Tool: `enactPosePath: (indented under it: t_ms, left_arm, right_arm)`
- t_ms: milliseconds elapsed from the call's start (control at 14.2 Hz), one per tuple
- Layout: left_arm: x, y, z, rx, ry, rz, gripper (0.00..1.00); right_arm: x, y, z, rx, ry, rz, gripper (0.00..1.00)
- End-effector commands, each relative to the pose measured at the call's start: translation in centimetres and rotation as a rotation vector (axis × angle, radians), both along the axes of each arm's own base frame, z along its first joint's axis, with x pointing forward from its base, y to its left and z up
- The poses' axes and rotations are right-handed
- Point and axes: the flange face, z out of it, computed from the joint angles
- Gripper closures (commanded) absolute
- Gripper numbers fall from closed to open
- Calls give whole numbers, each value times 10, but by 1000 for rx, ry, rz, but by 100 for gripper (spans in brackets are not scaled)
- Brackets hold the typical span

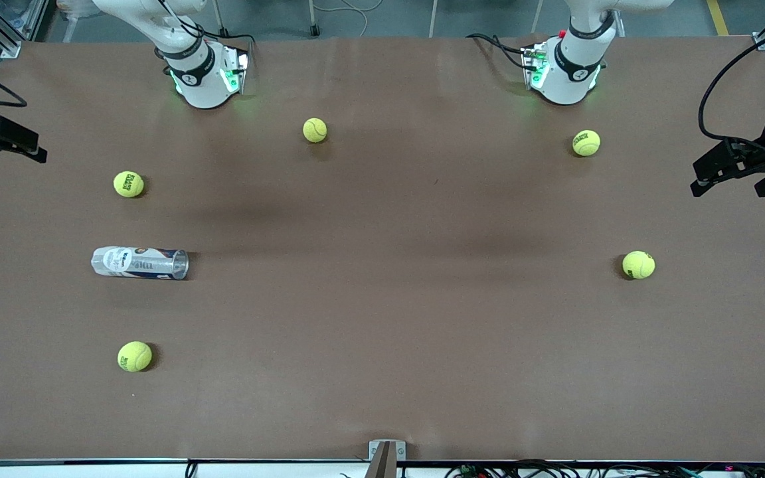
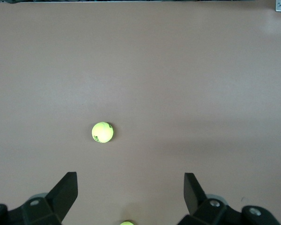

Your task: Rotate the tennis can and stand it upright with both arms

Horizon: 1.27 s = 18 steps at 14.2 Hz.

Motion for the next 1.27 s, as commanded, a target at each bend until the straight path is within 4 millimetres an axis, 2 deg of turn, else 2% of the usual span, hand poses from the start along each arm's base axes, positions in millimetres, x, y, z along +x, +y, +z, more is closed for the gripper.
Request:
enactPosePath:
  t_ms: [0,141,633,844,915,1126,1196]
  left_arm:
    - [-2,-1,0,1,5,-7,0]
    - [-1,-3,2,-5,1,-9,0]
    - [-1,-2,1,2,3,-9,0]
    - [-1,-1,1,2,3,-7,0]
    - [-1,-2,1,2,3,-9,0]
    - [-1,1,2,2,0,-6,0]
    - [-1,2,3,1,-1,-4,0]
  right_arm:
    - [-23,-2,5,12,-21,1,0]
    - [-29,-3,5,13,-21,-2,0]
    - [-27,-1,6,23,-29,1,0]
    - [-27,0,15,23,-39,2,0]
    - [-26,-2,23,20,-55,-1,0]
    - [-15,-13,17,19,-59,-23,0]
    - [-13,-13,22,16,-71,-22,0]
